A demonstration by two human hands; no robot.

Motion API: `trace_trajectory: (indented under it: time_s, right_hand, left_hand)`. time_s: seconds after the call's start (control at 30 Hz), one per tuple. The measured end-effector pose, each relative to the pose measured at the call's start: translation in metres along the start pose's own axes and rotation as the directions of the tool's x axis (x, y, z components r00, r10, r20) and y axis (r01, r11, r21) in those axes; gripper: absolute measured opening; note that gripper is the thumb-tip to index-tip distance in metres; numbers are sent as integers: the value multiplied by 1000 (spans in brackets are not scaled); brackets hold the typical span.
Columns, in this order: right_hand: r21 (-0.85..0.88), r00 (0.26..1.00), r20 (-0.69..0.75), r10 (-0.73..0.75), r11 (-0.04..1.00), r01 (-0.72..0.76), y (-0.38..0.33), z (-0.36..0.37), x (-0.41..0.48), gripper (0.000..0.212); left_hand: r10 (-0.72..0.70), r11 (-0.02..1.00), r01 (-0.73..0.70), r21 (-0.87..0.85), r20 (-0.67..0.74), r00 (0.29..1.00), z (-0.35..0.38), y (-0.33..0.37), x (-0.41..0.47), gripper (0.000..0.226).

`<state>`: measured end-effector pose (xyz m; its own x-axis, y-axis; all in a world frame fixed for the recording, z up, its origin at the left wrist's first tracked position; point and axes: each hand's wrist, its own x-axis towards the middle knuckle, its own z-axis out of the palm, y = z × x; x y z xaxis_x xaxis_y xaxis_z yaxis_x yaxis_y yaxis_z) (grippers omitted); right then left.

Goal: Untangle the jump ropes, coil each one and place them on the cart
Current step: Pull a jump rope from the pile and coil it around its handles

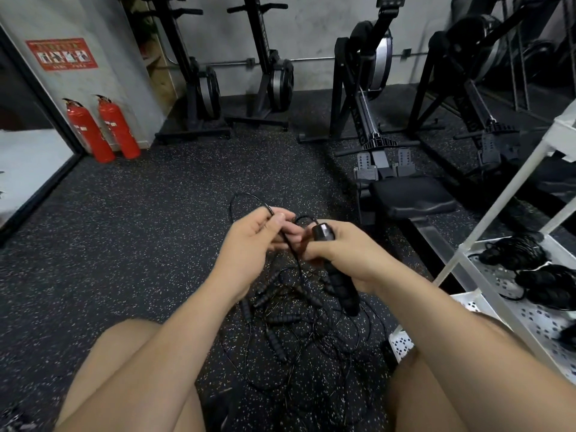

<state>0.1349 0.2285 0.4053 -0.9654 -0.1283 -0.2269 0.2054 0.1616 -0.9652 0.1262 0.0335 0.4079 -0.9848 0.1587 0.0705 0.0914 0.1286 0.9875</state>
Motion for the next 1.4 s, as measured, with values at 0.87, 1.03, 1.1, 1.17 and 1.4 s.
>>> trace_trajectory:
  time_s: [0.87,1.03,1.1,1.17,1.4]
  right_hand:
    - [425,975,-202,-97,888,176,-24,-11,-10,24]
    - [534,957,-273,-101,811,238,-27,-25,-8,31]
    - [575,959,-271,-81,785,229,-26,-31,-6,32]
    - [584,971,-231,-65,789,192,-23,-34,-4,35]
    - [335,998,-38,46,942,-31,-2,-19,3,30]
  left_hand:
    - [-221,941,110,319,338,915,39,-43,-16,30]
    - [-247,903,88,420,341,907,45,-60,-12,17]
    - [-211,892,52,448,313,926,43,-64,-10,14]
    - [-157,889,21,458,261,952,39,-64,-8,18]
    - [43,935,-62,350,61,997,23,-27,-1,18]
